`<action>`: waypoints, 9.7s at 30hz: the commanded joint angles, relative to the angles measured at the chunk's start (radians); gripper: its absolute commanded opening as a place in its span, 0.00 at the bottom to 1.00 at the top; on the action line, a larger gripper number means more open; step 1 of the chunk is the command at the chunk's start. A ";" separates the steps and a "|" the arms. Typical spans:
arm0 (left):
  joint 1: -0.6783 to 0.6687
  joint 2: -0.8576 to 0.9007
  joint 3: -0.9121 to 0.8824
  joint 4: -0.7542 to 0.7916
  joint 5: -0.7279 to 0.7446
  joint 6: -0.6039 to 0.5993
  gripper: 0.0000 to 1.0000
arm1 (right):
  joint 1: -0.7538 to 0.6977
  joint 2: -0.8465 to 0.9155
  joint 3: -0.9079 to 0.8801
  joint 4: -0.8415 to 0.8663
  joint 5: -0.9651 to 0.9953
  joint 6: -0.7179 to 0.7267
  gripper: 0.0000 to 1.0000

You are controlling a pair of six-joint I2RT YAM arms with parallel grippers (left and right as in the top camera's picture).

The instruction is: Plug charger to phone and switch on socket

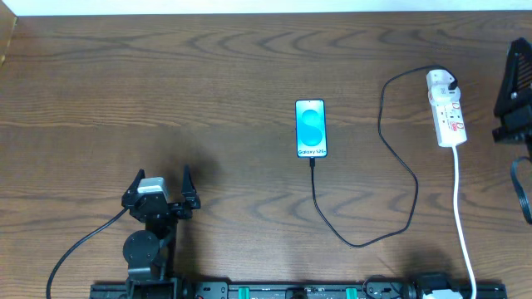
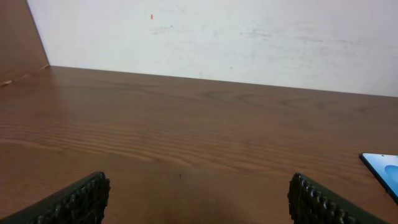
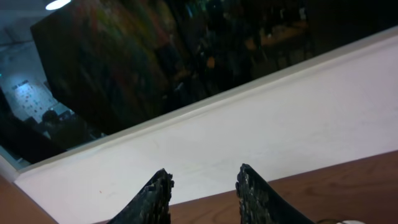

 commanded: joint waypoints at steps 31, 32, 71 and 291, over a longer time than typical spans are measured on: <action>0.005 -0.003 -0.026 -0.023 -0.002 0.017 0.91 | -0.264 -0.567 -0.270 0.151 -0.196 -0.034 0.61; 0.005 -0.003 -0.026 -0.023 -0.002 0.017 0.91 | -0.264 -0.566 -0.270 0.174 -0.195 -0.034 0.62; 0.005 -0.003 -0.026 -0.023 -0.002 0.017 0.91 | -0.110 -0.566 -0.285 -0.167 -0.149 -0.146 0.99; 0.005 -0.003 -0.025 -0.023 -0.002 0.017 0.91 | -0.164 -0.915 -1.622 0.576 0.000 -0.454 0.99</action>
